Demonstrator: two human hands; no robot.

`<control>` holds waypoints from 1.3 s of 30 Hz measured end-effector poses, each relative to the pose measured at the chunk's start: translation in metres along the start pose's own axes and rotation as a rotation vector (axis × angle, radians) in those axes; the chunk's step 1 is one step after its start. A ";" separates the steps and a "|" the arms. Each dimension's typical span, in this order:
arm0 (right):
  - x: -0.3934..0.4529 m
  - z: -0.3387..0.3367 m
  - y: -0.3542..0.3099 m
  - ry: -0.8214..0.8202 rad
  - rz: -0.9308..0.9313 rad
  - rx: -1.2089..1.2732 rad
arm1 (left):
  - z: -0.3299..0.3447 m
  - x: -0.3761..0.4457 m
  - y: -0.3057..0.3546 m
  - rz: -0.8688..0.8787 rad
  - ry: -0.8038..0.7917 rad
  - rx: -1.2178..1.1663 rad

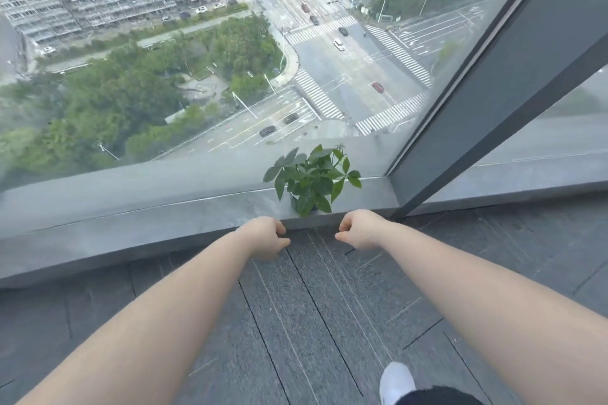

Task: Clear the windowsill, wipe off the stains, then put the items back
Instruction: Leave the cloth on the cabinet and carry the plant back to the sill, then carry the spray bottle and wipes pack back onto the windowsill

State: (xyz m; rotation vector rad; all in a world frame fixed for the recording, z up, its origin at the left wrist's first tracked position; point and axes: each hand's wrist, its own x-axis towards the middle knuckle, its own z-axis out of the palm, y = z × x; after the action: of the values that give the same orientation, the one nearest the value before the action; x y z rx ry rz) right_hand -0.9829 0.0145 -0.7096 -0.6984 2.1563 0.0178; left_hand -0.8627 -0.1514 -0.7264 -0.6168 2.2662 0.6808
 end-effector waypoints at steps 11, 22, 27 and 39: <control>-0.242 -0.180 -0.142 0.098 -0.045 -0.085 | -0.205 -0.241 0.027 0.084 0.157 0.139; -0.411 -0.233 -0.265 0.279 -0.369 -0.290 | -0.271 -0.454 0.000 -0.075 0.475 0.181; -0.465 -0.209 -0.295 0.338 -0.535 -0.350 | -0.231 -0.551 -0.020 -0.257 0.540 0.140; -0.590 -0.063 -0.412 0.212 -0.849 -0.599 | -0.069 -0.773 -0.088 -0.638 0.600 -0.081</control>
State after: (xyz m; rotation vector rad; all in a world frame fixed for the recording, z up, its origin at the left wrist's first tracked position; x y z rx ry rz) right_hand -0.5409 -0.0688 -0.1437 -1.9877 1.8749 0.1470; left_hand -0.3363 -0.0788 -0.1537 -1.6671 2.3395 0.2819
